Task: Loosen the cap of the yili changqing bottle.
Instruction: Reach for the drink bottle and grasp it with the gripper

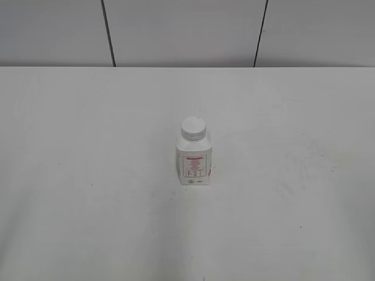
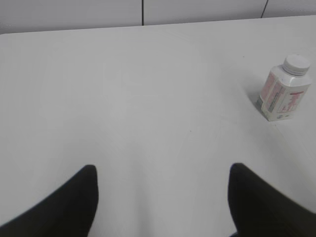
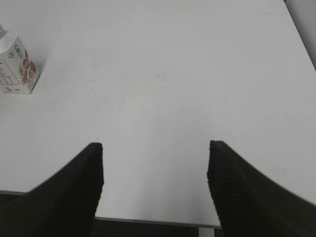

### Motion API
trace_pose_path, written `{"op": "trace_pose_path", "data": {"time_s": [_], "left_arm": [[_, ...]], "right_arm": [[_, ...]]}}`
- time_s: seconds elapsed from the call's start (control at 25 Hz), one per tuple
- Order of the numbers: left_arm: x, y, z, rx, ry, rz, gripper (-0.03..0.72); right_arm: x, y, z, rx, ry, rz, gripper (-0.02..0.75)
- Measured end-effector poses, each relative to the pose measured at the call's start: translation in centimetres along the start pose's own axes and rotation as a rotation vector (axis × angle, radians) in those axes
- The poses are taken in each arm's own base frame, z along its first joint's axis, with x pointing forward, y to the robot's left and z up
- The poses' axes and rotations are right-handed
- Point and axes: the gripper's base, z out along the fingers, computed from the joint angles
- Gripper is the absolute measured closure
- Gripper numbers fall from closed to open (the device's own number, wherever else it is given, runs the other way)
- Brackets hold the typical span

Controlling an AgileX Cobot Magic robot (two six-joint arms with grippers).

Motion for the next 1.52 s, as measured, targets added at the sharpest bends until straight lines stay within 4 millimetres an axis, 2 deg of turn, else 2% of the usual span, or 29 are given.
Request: {"op": "trace_pose_path", "data": {"time_s": [1.2, 1.36, 1.52], "left_arm": [[0.0, -0.1, 0.0, 0.022, -0.002, -0.006, 0.186], [-1.3, -0.3, -0.6, 0.053, -0.076, -0.011, 0.186], [-3.2, -0.2, 0.3, 0.05, -0.149, -0.02, 0.186]], "right_arm": [[0.0, 0.0, 0.0, 0.0, 0.0, 0.0, 0.212], [0.0, 0.0, 0.0, 0.0, 0.0, 0.0, 0.212], [0.0, 0.0, 0.0, 0.0, 0.0, 0.0, 0.212]]}}
